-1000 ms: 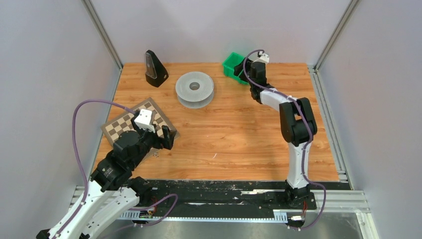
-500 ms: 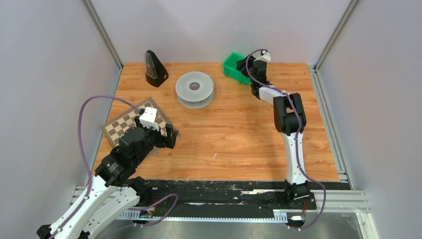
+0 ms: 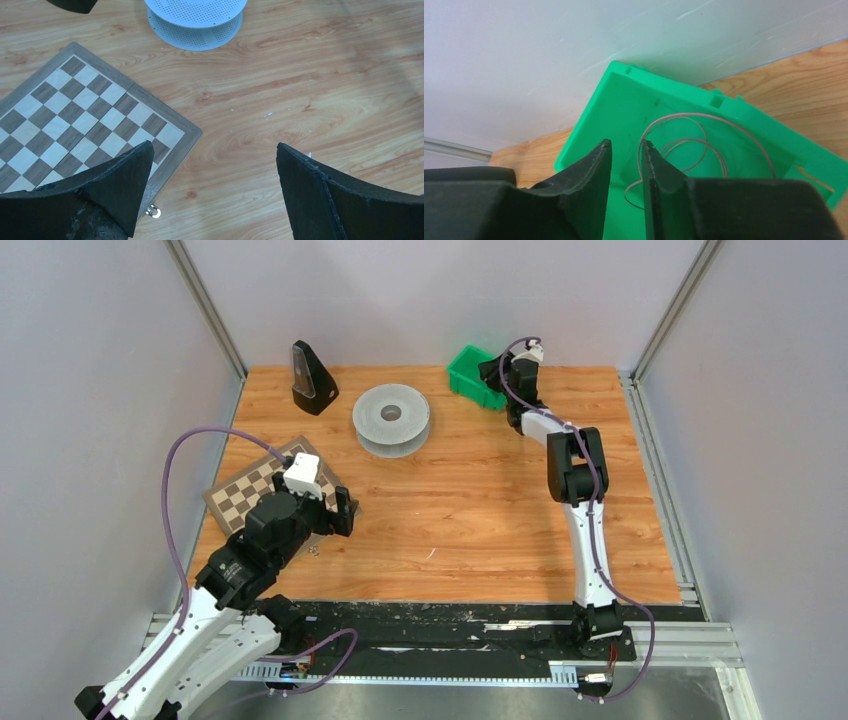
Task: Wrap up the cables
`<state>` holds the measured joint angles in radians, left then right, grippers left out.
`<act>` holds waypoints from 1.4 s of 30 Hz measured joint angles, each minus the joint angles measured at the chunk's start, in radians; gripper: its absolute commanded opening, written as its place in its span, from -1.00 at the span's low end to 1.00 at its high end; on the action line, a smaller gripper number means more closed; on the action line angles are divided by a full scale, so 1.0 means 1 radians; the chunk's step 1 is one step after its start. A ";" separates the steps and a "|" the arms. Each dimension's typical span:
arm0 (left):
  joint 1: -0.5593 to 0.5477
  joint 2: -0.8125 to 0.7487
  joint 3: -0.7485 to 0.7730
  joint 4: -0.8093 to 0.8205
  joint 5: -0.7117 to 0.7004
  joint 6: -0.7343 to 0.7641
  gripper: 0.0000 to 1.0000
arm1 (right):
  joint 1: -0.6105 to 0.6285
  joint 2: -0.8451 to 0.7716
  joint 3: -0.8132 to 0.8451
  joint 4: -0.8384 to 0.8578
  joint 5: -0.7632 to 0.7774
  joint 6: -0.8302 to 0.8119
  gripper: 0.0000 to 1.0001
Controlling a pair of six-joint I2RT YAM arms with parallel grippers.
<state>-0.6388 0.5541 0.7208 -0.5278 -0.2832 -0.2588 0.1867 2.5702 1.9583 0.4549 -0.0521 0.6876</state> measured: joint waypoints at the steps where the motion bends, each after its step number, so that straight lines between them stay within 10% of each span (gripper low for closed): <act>1: 0.000 0.002 0.000 0.000 -0.002 0.000 1.00 | -0.002 0.000 0.004 0.000 -0.003 0.005 -0.75; 13: 0.005 0.005 0.000 0.000 0.001 0.005 1.00 | -0.035 -0.161 -0.153 -0.002 -0.070 0.023 -1.00; 23: 0.011 0.005 0.000 -0.007 0.042 0.004 1.00 | -0.047 -0.806 -0.455 -0.024 -0.115 -0.066 -1.00; 29: 0.011 -0.003 0.000 -0.008 0.054 -0.003 1.00 | -0.046 -1.059 -0.532 -0.068 -0.113 -0.106 -0.58; 42: 0.011 0.011 0.000 -0.008 0.066 0.000 1.00 | -0.046 -0.650 -0.422 -0.267 -0.157 -0.082 -0.07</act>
<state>-0.6273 0.5652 0.7208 -0.5358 -0.2176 -0.2592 0.1406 1.9198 1.5360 0.1875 -0.2089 0.6060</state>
